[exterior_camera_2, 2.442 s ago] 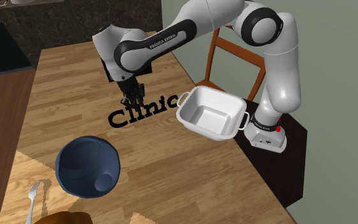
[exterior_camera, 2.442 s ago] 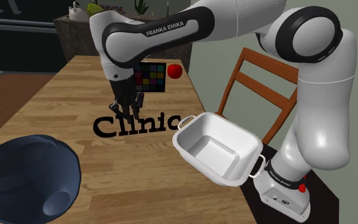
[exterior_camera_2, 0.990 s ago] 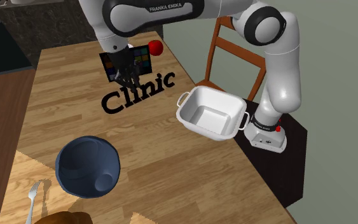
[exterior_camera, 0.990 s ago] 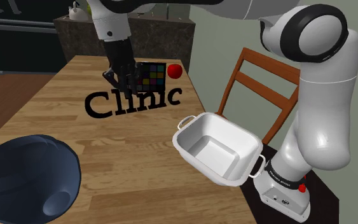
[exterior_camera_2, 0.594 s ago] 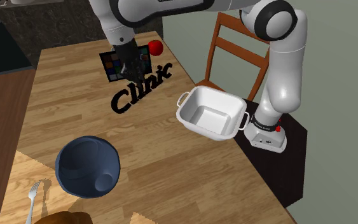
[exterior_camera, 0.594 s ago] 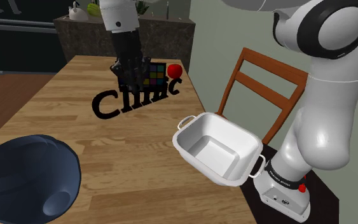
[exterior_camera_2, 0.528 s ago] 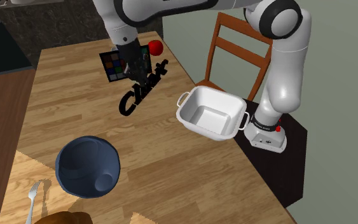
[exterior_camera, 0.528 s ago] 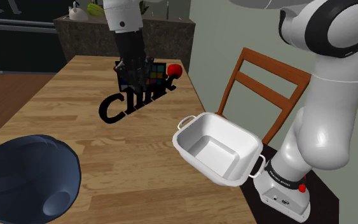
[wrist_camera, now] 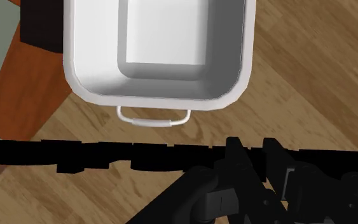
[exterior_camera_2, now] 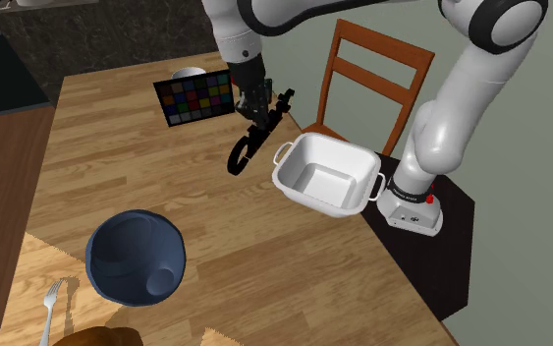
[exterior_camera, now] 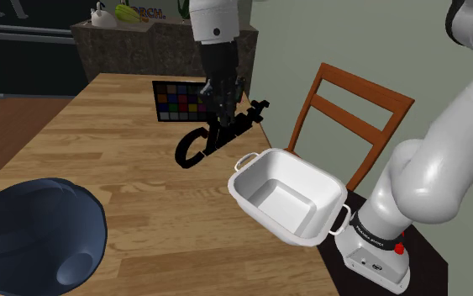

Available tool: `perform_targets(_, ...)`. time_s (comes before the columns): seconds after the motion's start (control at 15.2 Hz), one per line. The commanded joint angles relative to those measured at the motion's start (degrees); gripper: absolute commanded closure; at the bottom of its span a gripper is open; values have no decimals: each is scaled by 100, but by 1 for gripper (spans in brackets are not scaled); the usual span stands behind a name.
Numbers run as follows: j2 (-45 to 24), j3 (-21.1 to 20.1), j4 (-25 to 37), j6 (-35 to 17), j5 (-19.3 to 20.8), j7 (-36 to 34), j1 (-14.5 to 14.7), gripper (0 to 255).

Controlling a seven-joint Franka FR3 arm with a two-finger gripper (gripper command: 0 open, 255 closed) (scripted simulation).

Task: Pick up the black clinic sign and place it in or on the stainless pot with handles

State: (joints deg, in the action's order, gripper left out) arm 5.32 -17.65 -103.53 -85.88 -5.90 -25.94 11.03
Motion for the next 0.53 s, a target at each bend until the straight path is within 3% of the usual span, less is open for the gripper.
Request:
perform_targets(0.0,518,65,-517,-9,-120,133,-30,255)
perform_targets(0.46,2158,339,-1840,304,-375,478,19,255)
